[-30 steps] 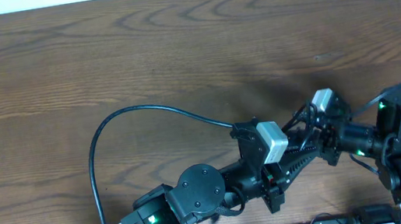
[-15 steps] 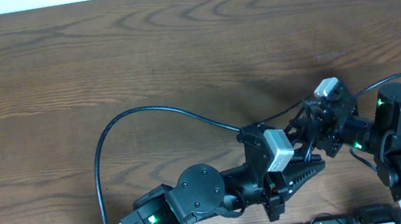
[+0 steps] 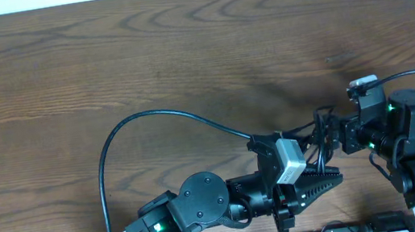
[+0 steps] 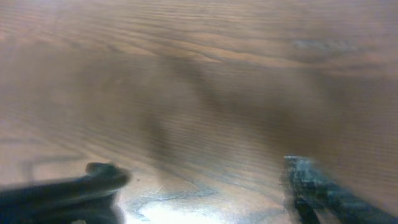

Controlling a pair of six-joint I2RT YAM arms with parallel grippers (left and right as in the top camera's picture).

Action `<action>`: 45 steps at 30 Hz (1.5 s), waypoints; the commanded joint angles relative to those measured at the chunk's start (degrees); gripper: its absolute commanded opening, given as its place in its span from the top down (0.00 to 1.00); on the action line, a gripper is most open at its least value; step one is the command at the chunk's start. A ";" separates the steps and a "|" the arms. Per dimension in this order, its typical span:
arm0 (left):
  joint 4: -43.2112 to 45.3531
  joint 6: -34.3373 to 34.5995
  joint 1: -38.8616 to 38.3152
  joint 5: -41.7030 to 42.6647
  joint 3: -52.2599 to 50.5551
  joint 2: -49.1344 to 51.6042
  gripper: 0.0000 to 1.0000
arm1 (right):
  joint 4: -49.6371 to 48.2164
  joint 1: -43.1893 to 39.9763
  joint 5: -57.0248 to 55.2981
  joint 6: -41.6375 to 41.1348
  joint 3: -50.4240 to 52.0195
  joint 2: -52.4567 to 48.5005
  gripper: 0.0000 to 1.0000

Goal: Untangle cables

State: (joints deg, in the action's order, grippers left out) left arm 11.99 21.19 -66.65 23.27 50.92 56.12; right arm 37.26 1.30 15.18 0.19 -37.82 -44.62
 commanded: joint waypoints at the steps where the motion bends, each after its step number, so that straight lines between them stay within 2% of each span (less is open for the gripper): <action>1: 1.25 0.11 -0.44 1.79 -0.04 -1.07 0.93 | 0.52 -0.09 -6.47 -2.10 -0.85 0.09 0.01; 34: 0.52 -1.40 2.10 1.60 -0.04 -5.95 0.93 | 5.97 -0.13 -25.11 -6.10 -0.81 -0.02 0.01; 40: 0.55 -1.40 2.10 1.60 -0.04 -6.21 0.92 | 8.48 -0.13 -33.03 -9.49 -0.79 -0.02 0.01; 45: 0.55 -1.38 2.10 1.60 -0.04 -6.21 0.92 | 8.83 -0.13 -34.88 -10.95 -0.79 -0.02 0.01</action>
State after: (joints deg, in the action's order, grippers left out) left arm 11.77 20.91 -64.69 23.90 50.92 51.37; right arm 45.87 1.30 -15.53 -8.58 -37.80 -44.62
